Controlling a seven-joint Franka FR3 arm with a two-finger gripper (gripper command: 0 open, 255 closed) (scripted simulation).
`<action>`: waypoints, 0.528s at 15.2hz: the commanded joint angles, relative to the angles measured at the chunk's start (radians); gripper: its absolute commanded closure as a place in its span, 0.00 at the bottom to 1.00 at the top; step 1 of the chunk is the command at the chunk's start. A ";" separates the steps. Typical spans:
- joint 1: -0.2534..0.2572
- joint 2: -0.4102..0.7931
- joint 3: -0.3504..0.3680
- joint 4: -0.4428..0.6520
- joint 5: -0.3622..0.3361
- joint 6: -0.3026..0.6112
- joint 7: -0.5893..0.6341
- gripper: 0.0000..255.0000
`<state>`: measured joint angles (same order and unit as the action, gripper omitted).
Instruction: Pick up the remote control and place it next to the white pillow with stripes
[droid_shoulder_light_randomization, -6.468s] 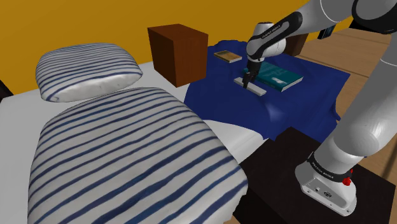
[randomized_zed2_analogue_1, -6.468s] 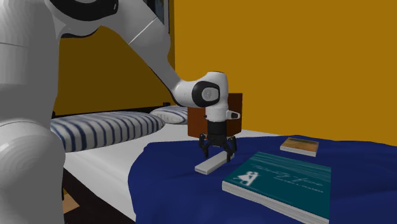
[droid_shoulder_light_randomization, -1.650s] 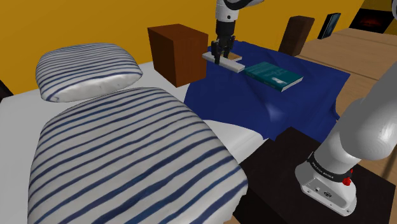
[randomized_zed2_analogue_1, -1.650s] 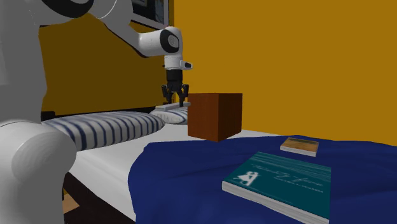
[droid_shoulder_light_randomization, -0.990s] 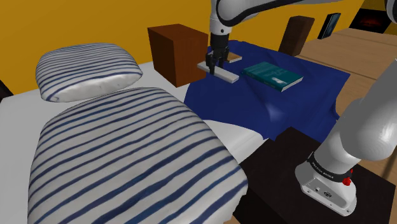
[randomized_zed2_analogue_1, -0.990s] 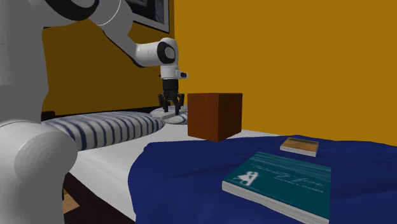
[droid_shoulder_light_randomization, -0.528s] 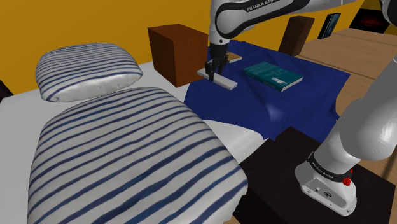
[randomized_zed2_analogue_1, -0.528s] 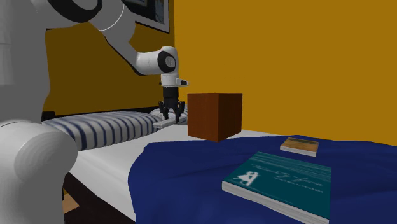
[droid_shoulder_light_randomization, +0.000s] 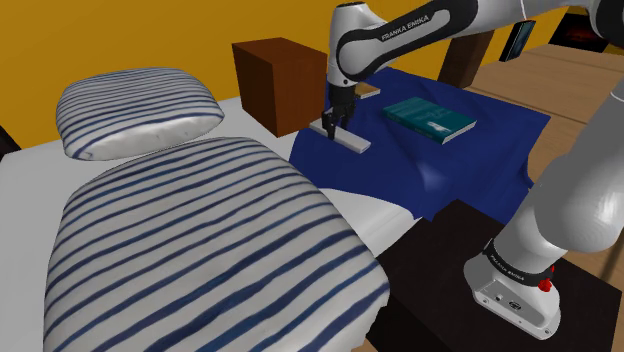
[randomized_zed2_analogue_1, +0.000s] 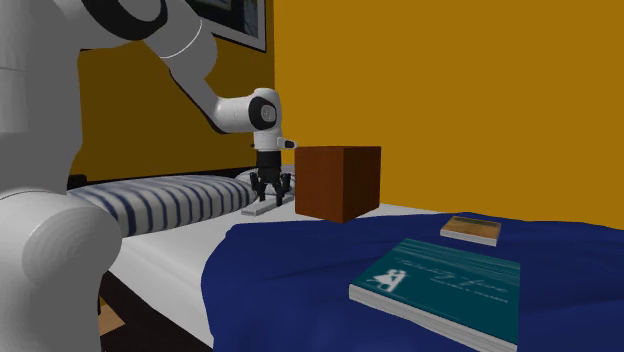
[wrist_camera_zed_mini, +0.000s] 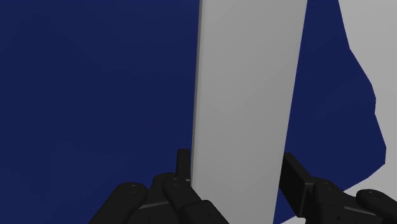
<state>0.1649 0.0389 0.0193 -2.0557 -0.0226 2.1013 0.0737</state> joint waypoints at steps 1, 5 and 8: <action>0.000 0.008 0.000 -0.017 -0.001 0.026 0.001 1.00; 0.000 0.031 0.000 -0.045 -0.002 0.077 0.003 1.00; 0.000 0.051 0.000 -0.064 -0.003 0.115 0.004 1.00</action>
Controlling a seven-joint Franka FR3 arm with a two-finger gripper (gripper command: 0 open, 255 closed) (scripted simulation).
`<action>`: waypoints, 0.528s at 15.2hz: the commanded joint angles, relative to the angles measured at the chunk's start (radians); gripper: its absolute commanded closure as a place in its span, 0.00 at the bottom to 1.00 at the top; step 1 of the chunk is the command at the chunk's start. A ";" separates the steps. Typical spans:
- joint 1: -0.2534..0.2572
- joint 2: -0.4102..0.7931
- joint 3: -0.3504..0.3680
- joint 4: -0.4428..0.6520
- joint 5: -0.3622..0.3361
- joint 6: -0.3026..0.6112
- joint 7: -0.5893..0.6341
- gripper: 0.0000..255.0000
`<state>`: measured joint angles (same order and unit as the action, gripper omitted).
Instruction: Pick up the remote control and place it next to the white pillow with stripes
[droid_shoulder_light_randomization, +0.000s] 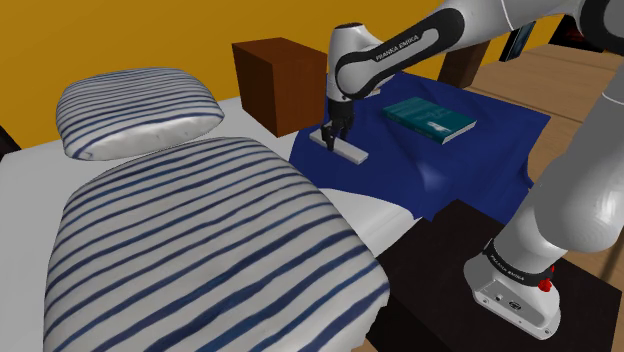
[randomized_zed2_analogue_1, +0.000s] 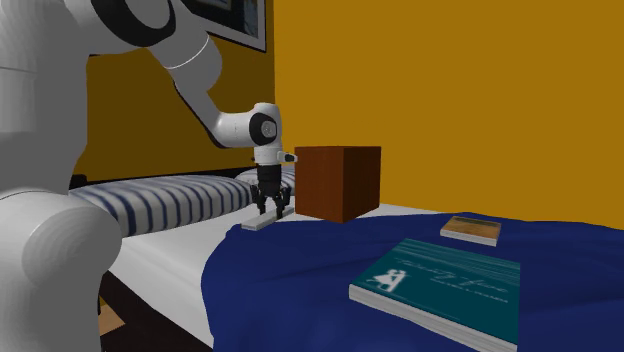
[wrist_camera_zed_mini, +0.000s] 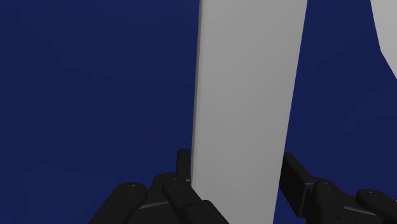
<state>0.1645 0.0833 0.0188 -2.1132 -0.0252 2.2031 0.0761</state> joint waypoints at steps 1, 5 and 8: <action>0.001 0.013 0.001 -0.012 -0.001 0.026 0.002 1.00; 0.001 0.044 0.000 -0.035 -0.003 0.080 0.004 1.00; 0.001 0.044 0.000 -0.035 -0.003 0.080 0.004 1.00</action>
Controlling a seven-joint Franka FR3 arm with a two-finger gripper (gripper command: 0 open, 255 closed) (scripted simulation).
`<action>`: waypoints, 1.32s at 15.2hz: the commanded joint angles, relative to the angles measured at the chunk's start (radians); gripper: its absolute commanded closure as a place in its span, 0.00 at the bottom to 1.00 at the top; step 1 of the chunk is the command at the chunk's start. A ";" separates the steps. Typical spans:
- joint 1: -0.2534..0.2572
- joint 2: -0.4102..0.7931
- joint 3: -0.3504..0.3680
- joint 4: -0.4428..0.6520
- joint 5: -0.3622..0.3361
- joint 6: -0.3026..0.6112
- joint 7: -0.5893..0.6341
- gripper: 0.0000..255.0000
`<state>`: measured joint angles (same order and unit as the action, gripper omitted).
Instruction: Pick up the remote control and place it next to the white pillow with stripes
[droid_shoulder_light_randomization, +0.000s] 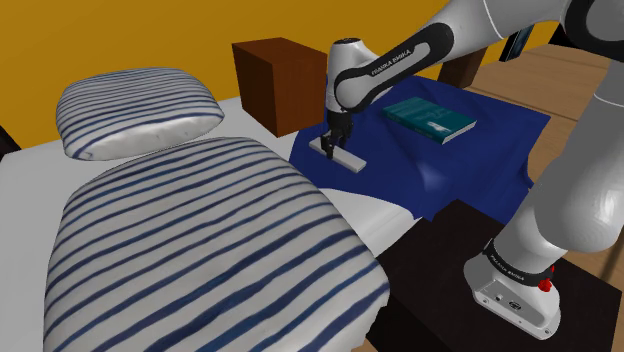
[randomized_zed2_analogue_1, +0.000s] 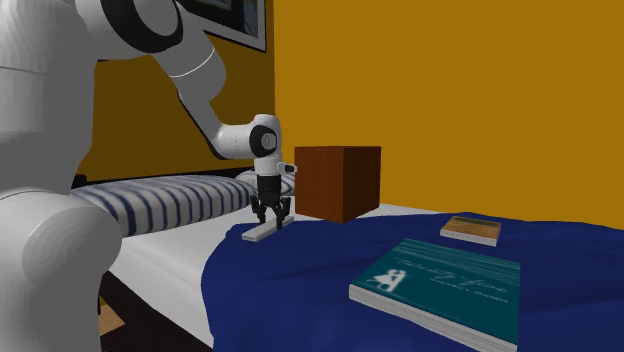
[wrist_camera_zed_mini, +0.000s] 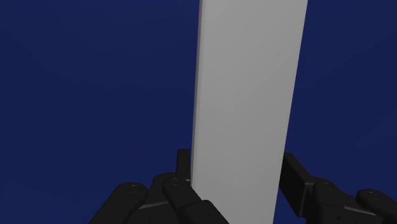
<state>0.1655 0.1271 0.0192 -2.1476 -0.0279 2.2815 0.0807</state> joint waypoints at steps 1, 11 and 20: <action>0.000 0.001 0.000 -0.001 0.000 0.002 0.000 1.00; 0.000 0.001 0.000 -0.001 0.000 0.002 0.000 0.00; 0.001 -0.065 0.001 0.054 0.004 -0.118 -0.003 0.00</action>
<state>0.1662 0.0621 0.0204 -2.0944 -0.0242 2.1644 0.0780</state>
